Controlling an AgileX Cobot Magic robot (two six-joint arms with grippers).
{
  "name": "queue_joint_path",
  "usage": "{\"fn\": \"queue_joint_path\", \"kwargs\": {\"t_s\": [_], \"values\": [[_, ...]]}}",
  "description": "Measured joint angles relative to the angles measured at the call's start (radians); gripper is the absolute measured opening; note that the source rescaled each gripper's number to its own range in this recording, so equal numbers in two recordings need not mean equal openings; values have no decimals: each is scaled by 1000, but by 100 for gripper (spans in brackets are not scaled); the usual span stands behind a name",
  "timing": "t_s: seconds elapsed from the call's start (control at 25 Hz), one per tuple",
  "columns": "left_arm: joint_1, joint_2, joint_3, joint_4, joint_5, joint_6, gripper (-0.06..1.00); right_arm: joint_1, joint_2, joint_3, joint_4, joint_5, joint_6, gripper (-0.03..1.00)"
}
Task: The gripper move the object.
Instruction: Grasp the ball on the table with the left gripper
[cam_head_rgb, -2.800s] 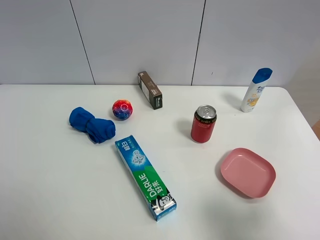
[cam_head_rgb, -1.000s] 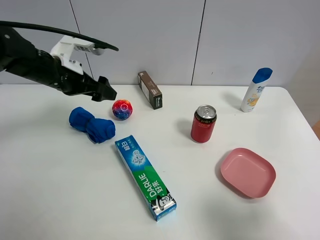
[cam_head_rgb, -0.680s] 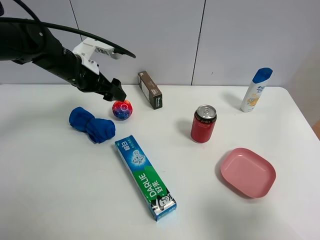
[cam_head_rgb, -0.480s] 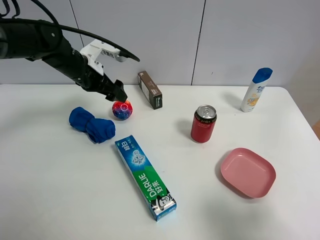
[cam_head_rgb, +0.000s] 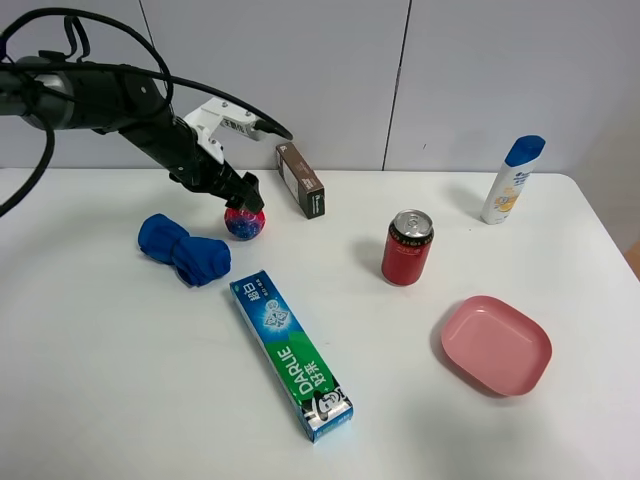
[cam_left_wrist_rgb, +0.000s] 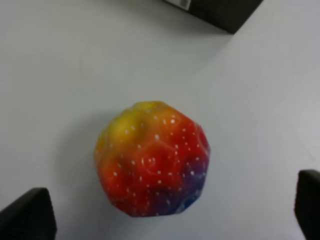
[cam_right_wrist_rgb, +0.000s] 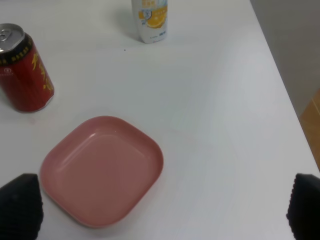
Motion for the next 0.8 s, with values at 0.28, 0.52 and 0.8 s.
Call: {"fn": "queue_joint_path", "kwargs": {"t_s": [0.28,0.52,0.8], "values": [[0,90,-57,34,-23,2,89,0,0,0,0,0,0,100],[0,123,-65,38,-39,3,89,0,0,0,0,0,0,100],[0,177,-67,38,-72,3,88,0,0,0,0,0,0,100]]}}
